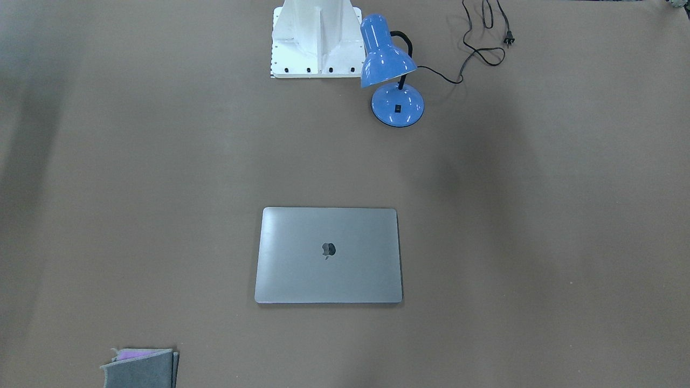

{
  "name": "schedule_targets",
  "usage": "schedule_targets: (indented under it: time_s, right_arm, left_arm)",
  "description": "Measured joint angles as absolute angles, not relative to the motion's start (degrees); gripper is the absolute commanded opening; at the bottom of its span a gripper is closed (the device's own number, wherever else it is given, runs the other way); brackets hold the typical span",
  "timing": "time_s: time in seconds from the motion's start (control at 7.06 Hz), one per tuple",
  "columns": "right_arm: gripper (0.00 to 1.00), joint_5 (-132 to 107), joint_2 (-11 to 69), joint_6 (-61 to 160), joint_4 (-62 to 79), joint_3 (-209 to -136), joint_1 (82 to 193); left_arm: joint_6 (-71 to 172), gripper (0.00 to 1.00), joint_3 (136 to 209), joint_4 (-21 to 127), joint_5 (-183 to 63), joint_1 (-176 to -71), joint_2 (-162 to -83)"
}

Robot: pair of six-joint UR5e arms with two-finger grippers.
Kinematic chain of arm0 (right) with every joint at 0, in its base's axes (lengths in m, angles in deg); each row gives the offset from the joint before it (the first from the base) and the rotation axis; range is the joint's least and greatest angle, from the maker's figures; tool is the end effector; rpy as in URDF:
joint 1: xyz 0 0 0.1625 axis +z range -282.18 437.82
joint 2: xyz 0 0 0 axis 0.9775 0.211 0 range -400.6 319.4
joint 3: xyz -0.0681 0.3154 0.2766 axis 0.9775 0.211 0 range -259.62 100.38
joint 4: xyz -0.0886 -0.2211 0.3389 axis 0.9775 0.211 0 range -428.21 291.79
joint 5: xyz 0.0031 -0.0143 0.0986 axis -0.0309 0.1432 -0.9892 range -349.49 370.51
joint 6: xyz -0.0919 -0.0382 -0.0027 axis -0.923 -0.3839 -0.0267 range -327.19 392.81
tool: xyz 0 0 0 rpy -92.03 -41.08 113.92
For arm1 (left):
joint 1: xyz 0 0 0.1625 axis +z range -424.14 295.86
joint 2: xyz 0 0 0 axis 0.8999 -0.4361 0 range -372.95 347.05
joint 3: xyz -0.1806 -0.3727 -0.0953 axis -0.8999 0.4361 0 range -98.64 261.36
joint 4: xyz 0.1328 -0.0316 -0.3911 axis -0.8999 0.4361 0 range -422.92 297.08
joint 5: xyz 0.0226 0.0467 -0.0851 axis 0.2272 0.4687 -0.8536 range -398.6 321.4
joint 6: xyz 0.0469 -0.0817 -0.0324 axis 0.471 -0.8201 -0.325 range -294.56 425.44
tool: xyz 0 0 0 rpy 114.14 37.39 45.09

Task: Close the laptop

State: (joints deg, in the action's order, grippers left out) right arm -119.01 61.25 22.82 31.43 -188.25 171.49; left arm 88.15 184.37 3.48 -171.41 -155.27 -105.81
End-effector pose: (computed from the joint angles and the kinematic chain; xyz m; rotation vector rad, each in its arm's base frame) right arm 0.0952 -0.3926 0.6139 0.0346 -0.6907 -0.0887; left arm -0.0752 -0.4860 0.5655 0.0284 0.7594 0.3080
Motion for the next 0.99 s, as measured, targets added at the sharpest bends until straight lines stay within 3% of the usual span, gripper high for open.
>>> schedule_targets:
  time_s: [0.57,0.99]
  right_arm:
    - [1.0,-118.8,61.4,21.9,32.2,-188.4,172.3]
    - [1.0,-118.8,62.2,21.8,31.8,-188.1,172.3]
  left_arm:
    - [88.1,0.99,181.0,5.3,-175.5,-158.4,-104.9]
    - [88.4,0.99,184.6,5.5,-175.4,-158.6,-104.2]
